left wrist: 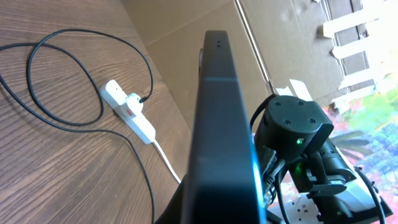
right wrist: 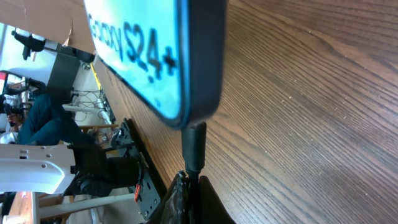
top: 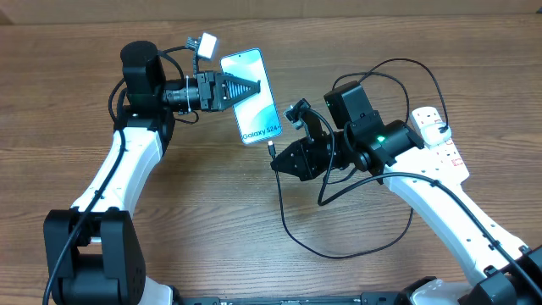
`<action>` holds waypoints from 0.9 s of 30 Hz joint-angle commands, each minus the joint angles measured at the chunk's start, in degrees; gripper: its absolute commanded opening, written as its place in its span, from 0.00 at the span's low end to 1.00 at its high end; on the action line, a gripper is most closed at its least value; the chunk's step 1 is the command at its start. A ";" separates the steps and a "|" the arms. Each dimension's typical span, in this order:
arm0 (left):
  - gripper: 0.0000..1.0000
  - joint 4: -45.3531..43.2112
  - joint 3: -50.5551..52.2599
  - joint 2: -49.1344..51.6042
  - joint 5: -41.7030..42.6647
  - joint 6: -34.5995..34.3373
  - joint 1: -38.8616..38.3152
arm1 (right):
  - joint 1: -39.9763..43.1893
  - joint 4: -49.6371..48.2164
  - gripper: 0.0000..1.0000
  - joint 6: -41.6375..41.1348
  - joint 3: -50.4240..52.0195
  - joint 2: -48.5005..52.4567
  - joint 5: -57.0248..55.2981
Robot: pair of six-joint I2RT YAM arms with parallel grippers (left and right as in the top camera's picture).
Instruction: Plug charger to phone and switch on socket
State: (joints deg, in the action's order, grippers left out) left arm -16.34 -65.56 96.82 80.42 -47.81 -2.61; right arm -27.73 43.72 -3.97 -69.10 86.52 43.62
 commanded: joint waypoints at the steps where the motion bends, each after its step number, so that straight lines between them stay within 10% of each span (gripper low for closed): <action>1: 0.04 -0.63 -0.39 -0.04 1.92 1.53 0.00 | 0.15 -0.57 0.04 4.37 -1.07 -0.22 3.74; 27: 0.04 -0.68 -0.39 -0.07 3.45 0.07 -0.04 | 0.15 -4.07 0.04 4.46 -1.07 -0.22 6.23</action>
State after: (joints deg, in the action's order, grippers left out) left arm -16.38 -65.56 96.82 81.19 -47.83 -2.61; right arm -27.73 40.84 -0.14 -69.10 86.52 48.01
